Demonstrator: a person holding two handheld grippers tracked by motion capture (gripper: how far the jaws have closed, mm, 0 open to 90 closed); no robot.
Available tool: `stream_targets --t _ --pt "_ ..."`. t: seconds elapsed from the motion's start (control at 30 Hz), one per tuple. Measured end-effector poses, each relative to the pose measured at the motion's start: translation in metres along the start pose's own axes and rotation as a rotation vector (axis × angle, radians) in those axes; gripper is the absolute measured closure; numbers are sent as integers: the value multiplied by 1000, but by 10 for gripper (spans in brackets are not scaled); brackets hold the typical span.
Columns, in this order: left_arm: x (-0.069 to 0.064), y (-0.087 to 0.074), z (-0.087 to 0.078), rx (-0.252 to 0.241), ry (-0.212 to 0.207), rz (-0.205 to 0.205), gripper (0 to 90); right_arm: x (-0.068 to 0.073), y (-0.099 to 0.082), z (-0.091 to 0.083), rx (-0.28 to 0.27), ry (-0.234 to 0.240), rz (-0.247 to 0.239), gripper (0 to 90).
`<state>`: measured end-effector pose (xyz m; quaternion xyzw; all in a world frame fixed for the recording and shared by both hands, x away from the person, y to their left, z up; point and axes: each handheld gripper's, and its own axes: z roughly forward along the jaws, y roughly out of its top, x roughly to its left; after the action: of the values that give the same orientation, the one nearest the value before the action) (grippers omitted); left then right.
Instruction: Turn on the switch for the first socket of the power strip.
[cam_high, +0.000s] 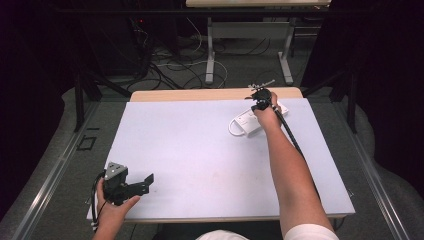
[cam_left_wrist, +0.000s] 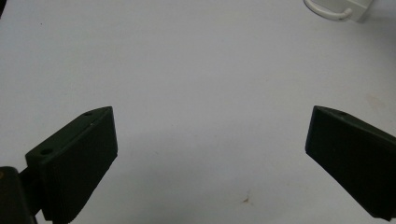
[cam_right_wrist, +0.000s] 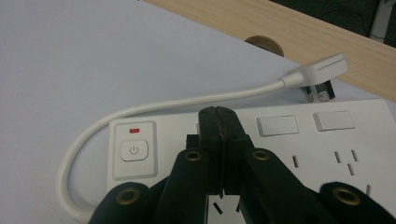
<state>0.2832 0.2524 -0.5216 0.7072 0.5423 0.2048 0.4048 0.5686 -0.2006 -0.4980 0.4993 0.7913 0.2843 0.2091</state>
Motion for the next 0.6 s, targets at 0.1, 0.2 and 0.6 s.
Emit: stream_targets --t 0.1,0.2,0.6 --pt "0 0 0 2 0 6 22 -1 0 4 4 8 5 900" --pt "1 0 0 1 1 2 22 -1 -1 8 15 11 4 900" --pt "-1 -1 1 6 5 -1 22 0 -4 21 8 39 16 900"
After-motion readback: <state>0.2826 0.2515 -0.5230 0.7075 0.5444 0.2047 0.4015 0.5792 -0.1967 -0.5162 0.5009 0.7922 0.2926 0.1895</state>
